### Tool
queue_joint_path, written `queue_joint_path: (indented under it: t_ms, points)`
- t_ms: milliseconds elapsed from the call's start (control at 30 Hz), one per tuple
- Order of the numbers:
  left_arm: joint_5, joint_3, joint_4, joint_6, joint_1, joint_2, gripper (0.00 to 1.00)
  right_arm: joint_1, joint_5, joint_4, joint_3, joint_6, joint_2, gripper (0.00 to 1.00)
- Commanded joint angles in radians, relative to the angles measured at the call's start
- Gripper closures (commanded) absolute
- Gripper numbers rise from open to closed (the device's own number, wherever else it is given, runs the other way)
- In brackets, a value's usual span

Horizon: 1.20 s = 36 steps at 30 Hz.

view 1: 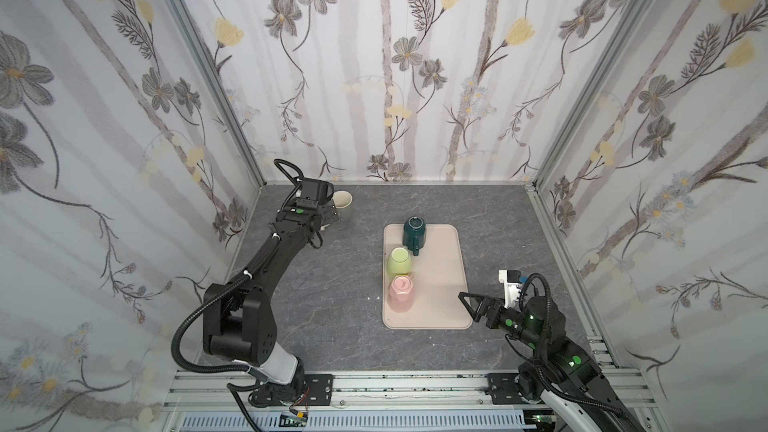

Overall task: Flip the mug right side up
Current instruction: 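Move the left gripper back over the pink mug on the tray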

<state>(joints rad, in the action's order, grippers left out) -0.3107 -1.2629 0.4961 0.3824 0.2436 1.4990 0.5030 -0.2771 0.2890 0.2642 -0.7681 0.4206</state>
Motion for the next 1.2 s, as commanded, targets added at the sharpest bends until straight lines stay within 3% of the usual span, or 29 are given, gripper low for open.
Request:
queue_joint_path:
  t_ms: [0,233,400,467,733,1167]
  points:
    - [0.017,0.092,0.003,0.051,0.051,-0.113,0.0,0.0,0.047,0.042,0.03,0.09,0.051,0.0]
    - [0.088,0.318,-0.06,0.154,0.204,-0.404,0.0,0.003,0.035,-0.026,0.051,0.104,0.155,0.0]
    - [0.199,0.385,-0.095,0.147,0.33,-0.481,0.0,0.003,0.044,-0.123,0.046,0.09,0.229,0.0]
    - [0.271,0.389,-0.105,0.138,0.392,-0.47,0.0,0.003,0.047,-0.171,0.038,0.081,0.272,0.0]
    - [0.319,0.433,-0.222,0.201,0.602,-0.372,0.0,0.003,0.087,-0.323,0.004,-0.016,0.372,0.0]
    - [0.346,0.41,-0.224,0.2,0.651,-0.307,0.0,0.001,0.146,-0.351,0.011,-0.066,0.403,0.0]
